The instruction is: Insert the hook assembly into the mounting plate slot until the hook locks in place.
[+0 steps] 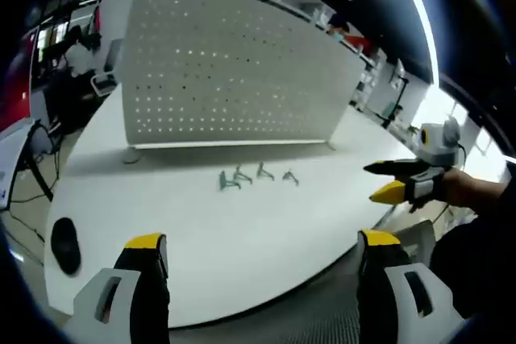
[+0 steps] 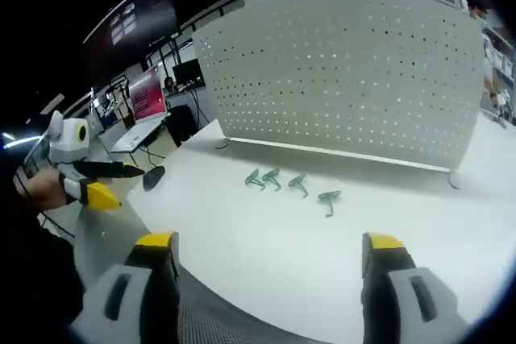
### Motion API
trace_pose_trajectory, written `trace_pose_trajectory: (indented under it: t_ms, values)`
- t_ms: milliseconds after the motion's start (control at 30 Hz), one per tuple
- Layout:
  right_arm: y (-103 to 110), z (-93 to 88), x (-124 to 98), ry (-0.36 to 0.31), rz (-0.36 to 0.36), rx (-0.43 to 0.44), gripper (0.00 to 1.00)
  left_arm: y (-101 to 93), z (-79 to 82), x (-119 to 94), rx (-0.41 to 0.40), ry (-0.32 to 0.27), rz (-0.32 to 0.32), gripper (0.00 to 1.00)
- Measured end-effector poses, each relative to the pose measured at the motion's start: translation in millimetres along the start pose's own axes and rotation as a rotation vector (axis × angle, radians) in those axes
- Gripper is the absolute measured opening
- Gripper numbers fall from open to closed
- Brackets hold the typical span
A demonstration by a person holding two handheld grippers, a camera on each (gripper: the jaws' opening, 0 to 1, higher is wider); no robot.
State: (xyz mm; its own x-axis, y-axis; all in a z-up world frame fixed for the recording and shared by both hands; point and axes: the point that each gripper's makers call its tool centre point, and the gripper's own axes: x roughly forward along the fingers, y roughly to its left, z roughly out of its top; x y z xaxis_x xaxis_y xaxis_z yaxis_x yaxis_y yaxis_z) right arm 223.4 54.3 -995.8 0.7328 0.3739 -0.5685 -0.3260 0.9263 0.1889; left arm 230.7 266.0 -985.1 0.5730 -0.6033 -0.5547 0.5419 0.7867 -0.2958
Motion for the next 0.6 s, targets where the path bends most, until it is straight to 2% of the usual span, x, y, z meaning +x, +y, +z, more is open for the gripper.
trace_pose_trajectory:
  t_ms: [167,467,600]
  values:
    - [-5.2,1.3,-2.1,-0.006,-0.012,0.007,0.89,-4.1,-2.1,1.3,-0.002,0.011,-0.023,0.99]
    - [-5.8,-7.6,-4.0,0.017,-0.024,-0.001,0.88,-7.1,-3.2,1.5,0.008,0.020,-0.026,0.99]
    - [-7.3,0.8,-7.8,-0.019,-0.036,-0.009,0.82,-4.4,-2.7,-0.5,0.007,0.016,-0.019,0.99]
